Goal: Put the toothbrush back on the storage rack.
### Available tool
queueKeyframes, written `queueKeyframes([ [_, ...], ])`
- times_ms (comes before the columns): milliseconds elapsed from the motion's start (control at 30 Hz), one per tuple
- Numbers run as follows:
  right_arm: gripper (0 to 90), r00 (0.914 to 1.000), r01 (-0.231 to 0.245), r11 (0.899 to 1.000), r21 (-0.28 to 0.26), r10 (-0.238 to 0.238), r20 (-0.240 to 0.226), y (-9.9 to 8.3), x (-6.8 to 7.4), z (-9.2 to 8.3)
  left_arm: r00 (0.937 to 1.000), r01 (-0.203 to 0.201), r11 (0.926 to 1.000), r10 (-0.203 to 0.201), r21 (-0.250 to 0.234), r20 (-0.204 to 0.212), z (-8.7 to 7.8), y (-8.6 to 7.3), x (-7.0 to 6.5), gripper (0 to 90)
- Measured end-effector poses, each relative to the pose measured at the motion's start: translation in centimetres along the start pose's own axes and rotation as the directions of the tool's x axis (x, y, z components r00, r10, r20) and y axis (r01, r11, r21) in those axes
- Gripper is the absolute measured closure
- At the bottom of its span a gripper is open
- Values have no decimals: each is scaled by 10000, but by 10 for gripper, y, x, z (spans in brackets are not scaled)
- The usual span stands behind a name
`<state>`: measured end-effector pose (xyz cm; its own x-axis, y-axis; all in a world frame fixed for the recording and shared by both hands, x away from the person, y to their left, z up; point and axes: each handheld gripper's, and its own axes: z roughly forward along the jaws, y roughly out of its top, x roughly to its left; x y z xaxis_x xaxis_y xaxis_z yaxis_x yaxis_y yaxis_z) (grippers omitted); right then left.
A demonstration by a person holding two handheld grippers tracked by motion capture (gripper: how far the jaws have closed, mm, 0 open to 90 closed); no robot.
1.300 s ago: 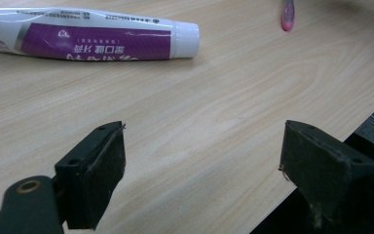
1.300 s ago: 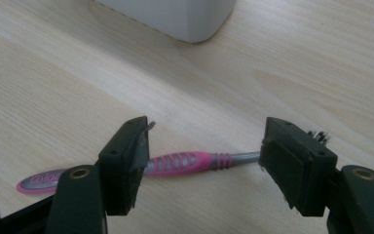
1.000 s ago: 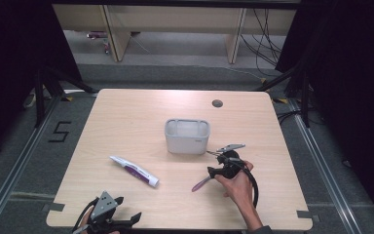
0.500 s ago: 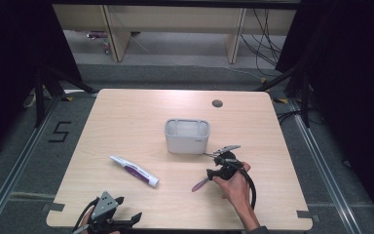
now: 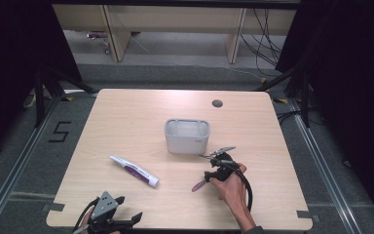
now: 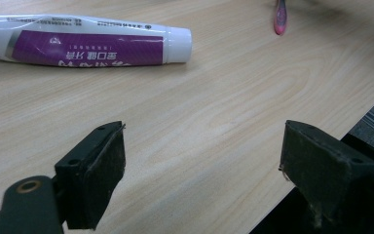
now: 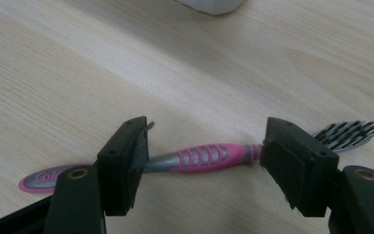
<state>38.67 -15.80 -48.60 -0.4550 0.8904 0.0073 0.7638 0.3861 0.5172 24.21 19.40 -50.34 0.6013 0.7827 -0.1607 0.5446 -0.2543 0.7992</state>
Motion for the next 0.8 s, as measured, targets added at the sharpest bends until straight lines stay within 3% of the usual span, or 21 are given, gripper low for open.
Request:
queueKeyframes([
  [100, 338, 9995, 314, 9994, 154, -315, 63, -3, -1, -1, 10000, 69, 9999, -69, -104, 22, 0, 0, 0, 161],
  [467, 349, 9995, 314, 9987, 389, -310, -106, -18, -4, -10, 10000, -18, 10000, 18, -13, 21, 1, 0, 0, 161],
  [533, 349, 9998, 112, 9987, 497, -105, -142, -21, -4, -12, 10000, -17, 10000, 17, -53, 35, 1, 0, -1, 161],
  [800, 373, 9987, 395, 9970, 667, -373, -337, -28, -6, -16, 10000, -1, 10000, 1, -46, 39, 1, 0, -1, 161],
])
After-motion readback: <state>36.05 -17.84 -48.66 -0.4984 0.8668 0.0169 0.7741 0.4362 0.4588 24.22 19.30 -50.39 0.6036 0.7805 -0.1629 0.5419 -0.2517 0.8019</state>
